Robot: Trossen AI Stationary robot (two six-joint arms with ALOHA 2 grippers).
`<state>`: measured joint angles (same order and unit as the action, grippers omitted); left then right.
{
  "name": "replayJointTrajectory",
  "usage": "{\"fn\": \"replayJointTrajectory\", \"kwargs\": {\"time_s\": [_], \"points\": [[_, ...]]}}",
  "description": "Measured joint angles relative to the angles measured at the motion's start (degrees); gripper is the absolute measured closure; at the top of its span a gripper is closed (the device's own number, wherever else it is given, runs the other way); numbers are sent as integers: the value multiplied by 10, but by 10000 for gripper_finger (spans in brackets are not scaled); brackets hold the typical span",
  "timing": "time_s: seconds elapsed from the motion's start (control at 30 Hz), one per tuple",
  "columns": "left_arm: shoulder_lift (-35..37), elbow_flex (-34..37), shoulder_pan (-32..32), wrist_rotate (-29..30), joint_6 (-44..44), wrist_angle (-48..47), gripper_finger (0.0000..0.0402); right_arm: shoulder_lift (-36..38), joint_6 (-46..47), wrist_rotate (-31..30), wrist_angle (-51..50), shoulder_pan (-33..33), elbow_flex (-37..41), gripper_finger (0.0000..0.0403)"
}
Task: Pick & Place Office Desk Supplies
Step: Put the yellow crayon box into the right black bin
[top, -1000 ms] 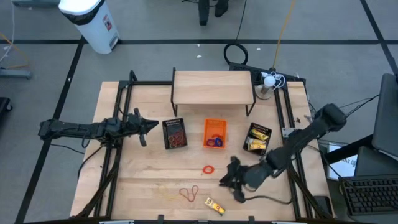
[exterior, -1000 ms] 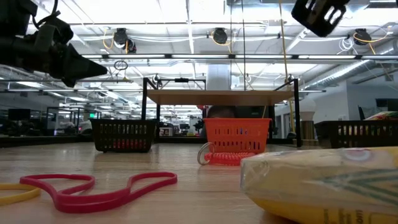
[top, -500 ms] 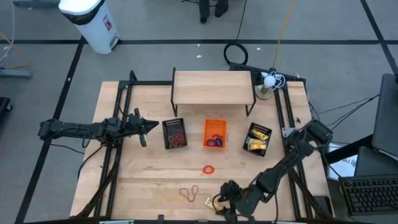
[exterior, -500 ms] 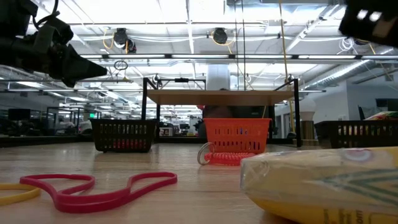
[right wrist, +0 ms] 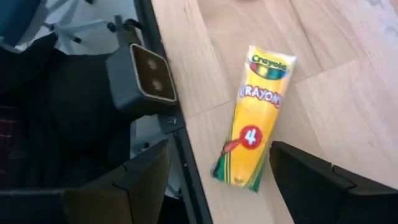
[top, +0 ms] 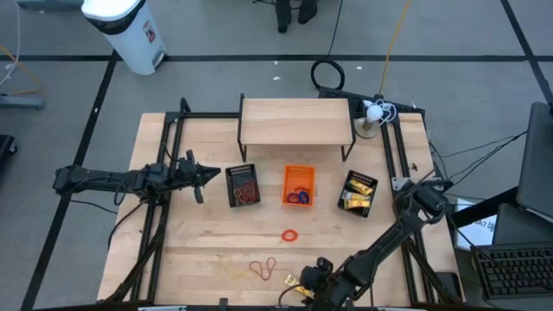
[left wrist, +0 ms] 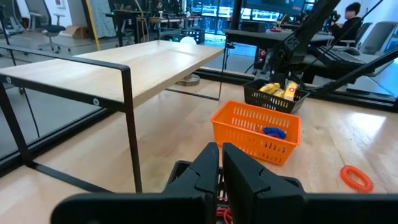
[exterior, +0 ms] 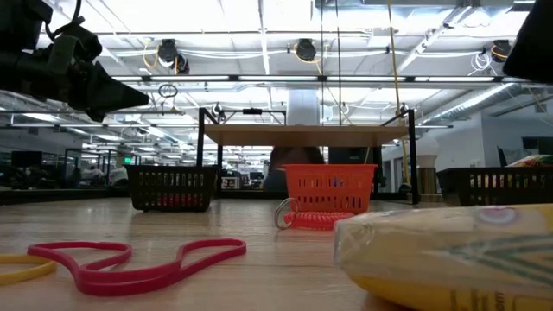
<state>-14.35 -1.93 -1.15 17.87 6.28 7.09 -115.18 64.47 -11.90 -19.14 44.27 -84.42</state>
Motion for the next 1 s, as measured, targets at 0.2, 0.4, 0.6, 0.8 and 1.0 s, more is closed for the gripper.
{"fn": "replayJointTrajectory", "kwargs": {"time_s": [0.2,0.4,0.6,0.8,1.0], "points": [[0,0,0,0,2,0,380,-27,4,-4,-2,0,0,143],[0,0,0,1,2,0,380,-55,19,-16,-6,1,-1,143],[0,0,0,0,2,0,380,-64,11,-34,-7,0,-2,151],[0,0,0,0,2,0,380,-65,-35,-48,-20,-18,-2,177],[0,0,0,0,2,-1,380,-67,-40,-49,-118,-30,-2,209]]}}
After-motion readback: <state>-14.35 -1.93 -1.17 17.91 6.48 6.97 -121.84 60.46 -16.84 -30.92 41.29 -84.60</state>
